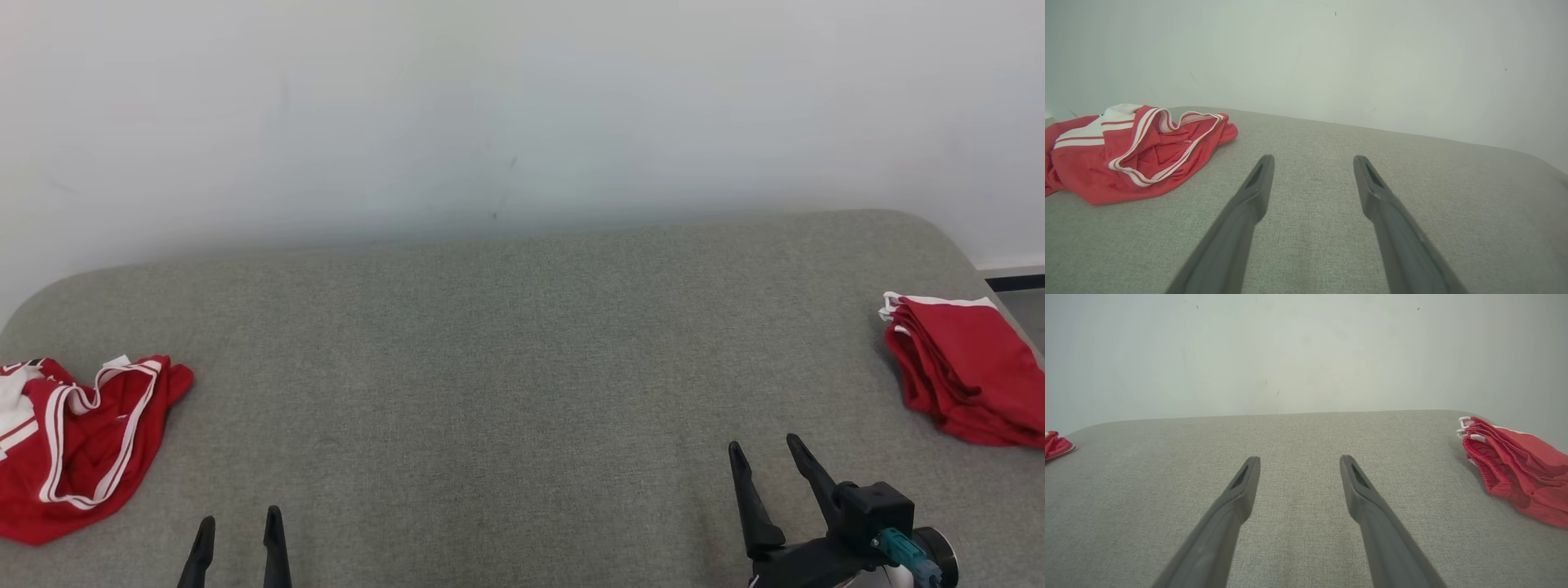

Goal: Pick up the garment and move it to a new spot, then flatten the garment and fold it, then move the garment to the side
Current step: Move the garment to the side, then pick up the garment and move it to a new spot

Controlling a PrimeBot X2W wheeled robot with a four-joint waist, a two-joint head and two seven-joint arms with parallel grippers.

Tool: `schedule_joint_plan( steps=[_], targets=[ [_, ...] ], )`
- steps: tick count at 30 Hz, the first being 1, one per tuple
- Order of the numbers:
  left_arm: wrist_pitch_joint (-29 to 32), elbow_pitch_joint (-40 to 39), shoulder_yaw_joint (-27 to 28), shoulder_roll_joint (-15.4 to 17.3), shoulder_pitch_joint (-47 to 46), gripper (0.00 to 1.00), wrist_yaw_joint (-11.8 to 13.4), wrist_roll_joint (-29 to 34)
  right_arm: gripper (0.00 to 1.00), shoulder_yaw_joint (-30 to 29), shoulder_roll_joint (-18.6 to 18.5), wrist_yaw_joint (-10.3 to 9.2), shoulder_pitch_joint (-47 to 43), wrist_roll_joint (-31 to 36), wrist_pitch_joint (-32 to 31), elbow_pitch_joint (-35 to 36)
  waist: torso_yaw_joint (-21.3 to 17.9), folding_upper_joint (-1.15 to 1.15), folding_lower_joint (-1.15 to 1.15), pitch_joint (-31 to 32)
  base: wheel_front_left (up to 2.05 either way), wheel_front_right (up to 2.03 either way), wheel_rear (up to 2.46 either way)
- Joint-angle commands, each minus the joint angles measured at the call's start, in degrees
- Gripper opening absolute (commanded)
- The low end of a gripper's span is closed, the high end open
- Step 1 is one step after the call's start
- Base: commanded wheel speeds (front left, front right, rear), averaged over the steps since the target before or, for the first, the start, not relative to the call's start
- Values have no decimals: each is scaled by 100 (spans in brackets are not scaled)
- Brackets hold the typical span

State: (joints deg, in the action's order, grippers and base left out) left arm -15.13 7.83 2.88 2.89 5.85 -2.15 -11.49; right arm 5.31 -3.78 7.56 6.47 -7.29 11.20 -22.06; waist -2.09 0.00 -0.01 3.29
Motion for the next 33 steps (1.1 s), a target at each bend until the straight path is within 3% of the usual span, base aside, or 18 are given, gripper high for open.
schedule_joint_plan(
  steps=[1, 18, 33],
  targets=[
    [-1, 9, -7, 0, -24, 100, 12, -57, 100, -27, 20, -16, -59, 26, 33, -18, 15, 0, 1, 11, 0, 0, 0],
    [-2, -96, -32, 1, 83, 100, 42, 70, 100, -131, 86, -16, -127, 29, 60, -101, 107, 0, 1, 92, 0, 0, 0],
    [-1, -192, 150, 0, 297, 100, 22, 219, 100, 131, 93, -16, -285, -172, 121, -64, 1150, 0, 1, 179, 0, 0, 0]
  ],
)
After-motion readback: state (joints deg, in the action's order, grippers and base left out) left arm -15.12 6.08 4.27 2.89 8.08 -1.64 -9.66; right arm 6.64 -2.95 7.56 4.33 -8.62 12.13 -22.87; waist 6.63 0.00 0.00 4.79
